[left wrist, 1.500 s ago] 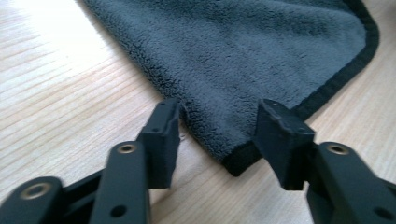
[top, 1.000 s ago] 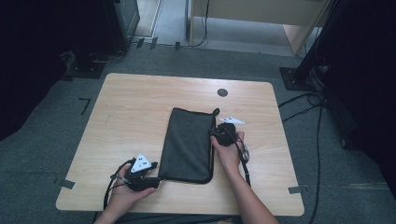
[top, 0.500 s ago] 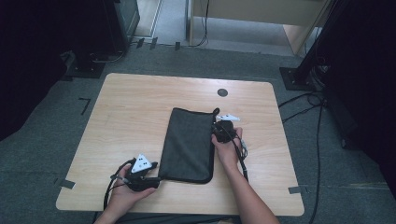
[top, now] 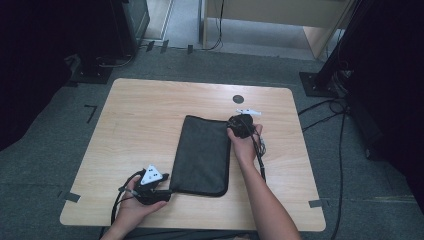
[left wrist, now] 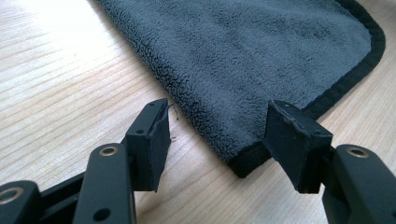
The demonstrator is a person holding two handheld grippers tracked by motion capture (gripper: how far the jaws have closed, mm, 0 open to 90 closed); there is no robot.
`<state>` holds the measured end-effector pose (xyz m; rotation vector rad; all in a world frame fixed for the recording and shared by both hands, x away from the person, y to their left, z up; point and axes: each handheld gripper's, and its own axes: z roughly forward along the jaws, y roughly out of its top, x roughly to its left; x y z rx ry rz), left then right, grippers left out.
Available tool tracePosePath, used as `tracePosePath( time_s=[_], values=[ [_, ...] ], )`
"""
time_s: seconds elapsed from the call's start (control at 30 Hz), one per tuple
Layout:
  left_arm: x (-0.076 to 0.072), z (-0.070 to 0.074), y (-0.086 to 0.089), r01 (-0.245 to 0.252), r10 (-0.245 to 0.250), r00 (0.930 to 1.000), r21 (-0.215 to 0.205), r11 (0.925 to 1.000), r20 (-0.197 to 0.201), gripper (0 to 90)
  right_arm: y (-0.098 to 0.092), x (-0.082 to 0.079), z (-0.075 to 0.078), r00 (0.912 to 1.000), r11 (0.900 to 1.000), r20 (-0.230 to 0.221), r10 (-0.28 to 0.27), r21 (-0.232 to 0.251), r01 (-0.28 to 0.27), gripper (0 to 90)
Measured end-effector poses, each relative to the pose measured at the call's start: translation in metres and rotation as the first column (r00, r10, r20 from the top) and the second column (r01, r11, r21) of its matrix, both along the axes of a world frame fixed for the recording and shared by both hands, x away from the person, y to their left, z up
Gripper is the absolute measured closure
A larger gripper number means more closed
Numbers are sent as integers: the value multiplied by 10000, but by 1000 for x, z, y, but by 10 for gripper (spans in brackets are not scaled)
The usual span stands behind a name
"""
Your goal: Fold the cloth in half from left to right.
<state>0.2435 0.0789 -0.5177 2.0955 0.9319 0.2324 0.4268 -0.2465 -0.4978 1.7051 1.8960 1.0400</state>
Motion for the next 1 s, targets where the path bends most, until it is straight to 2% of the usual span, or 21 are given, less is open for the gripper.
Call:
tracePosePath(
  time_s=[0.03, 0.13, 0.2, 0.27, 0.4, 0.47, 0.53, 0.57, 0.6, 0.63, 0.7, 0.77, 0.8, 0.9, 1.0],
  values=[
    [0, 0, 0, -4, 4, 10000, -2, 10000, 0, 403, 3, 4, -1, 9999, 10000, -119, 88, 14, -88, 662],
    [0, 0, 0, -10, 10, 10000, -5, 10000, 10, 403, 13, 12, -6, 9997, 9985, -225, 119, -538, -131, 690],
    [-1, 0, 0, -21, 21, 10000, -6, 10000, 12, 403, 16, 16, -7, 9995, 9971, -308, -49, -756, 26, 784],
    [-1, 0, 0, -43, 43, 10000, -23, 10000, 25, 403, 17, 17, -7, 9995, 9920, -263, -146, -1256, 112, 891],
    [-2, 0, -1, -54, 53, 9999, 105, 9999, 94, 403, 14, 22, -9, 9998, 9860, -156, -116, -1667, 88, 900],
    [-2, 0, -1, -69, 67, 9999, 112, 9999, 107, 402, 13, 24, -9, 9996, 9858, -162, -214, -1669, 184, 900],
    [-2, 0, -1, -60, 59, 9999, 93, 9999, 90, 403, 12, 25, -8, 9997, 9791, -39, -241, -2021, 228, 900],
    [-2, 0, -1, -63, 62, 9999, 89, 9999, 86, 403, 11, 25, -7, 9993, 9724, 14, -379, -2301, 372, 900],
    [-2, 0, -1, -61, 60, 9999, 94, 9999, 91, 403, 9, 25, -6, 9990, 9705, 51, -434, -2373, 434, 900],
    [-2, 0, -1, -58, 58, 9999, 96, 9999, 90, 403, 6, 25, -6, 9989, 9749, 75, -460, -2176, 465, 895],
    [-2, 0, -1, -53, 53, 10000, 77, 10000, 77, 403, 0, 23, -3, 9989, 9890, 59, -473, -1398, 477, 812],
    [-1, 0, -1, -48, 48, 10000, 80, 10000, 70, 403, 0, 22, -3, 9999, 9977, -119, -76, -680, 68, 729],
    [-1, 0, -2, -31, 30, 10000, 91, 10000, 83, 404, 2, 22, -5, 9997, 9979, -201, 159, -622, -171, 693],
    [-1, 0, -2, -45, 44, 9999, 122, 9999, 99, 404, 11, 19, -9, 9990, 9942, -320, 315, -1017, -346, 592],
    [-2, 0, -2, -80, 79, 9999, 100, 9999, 88, 404, 17, 18, -14, 9989, 9902, -239, 392, -1335, -420, 620]
  ],
)
